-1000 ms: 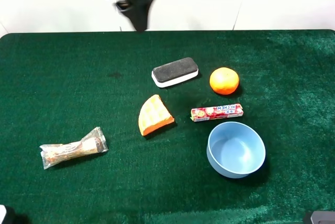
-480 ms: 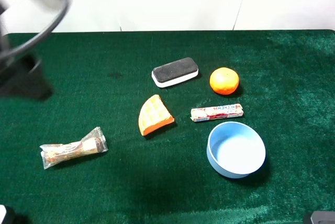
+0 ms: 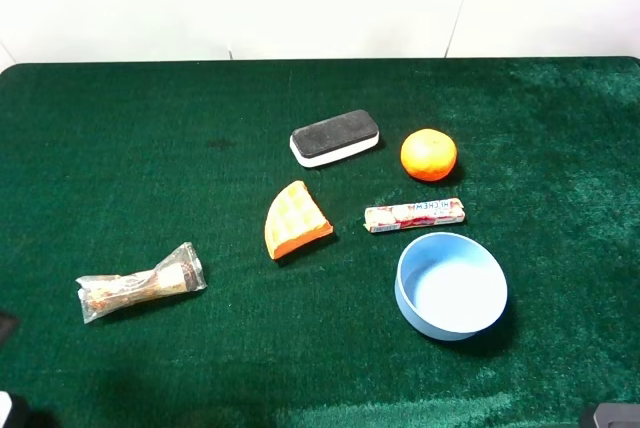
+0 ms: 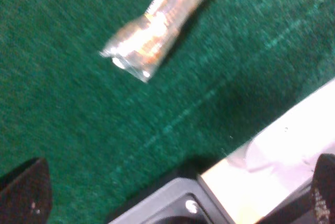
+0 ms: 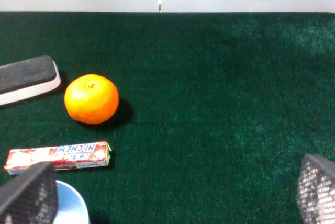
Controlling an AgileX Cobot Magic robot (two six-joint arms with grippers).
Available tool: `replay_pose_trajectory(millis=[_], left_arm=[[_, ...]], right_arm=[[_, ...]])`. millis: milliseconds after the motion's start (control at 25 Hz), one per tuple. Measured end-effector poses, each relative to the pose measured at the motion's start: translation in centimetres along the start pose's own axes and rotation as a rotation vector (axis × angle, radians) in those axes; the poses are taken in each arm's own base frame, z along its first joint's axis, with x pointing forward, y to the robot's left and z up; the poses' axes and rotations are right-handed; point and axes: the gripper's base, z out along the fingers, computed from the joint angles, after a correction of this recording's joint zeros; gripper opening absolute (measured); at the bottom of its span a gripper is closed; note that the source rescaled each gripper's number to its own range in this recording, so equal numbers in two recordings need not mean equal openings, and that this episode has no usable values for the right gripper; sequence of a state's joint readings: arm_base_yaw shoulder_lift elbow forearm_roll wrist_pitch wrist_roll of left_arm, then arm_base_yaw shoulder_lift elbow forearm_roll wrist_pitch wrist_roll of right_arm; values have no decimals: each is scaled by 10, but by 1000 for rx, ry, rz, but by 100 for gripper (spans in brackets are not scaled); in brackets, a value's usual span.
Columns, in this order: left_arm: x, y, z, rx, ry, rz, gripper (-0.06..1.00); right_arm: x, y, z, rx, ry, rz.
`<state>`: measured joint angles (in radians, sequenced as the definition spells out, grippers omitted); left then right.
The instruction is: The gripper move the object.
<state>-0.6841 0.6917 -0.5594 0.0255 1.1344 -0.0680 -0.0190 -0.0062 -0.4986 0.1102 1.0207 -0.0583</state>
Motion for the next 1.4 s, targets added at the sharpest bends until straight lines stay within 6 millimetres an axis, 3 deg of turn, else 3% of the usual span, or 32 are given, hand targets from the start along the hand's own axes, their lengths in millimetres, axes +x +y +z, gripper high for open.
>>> replay_pose_trajectory(millis=[480, 760, 1120, 1400], left_arm=[[15, 0, -6, 31, -134, -19, 100], [16, 8, -2, 6, -178, -173, 100], [58, 3, -27, -80, -542, -292, 100], [80, -11, -33, -200, -735, -356, 100]], right_arm=[[0, 0, 0, 0, 0, 0], [0, 0, 0, 0, 0, 0], [0, 0, 0, 0, 0, 0], [0, 0, 0, 0, 0, 0]])
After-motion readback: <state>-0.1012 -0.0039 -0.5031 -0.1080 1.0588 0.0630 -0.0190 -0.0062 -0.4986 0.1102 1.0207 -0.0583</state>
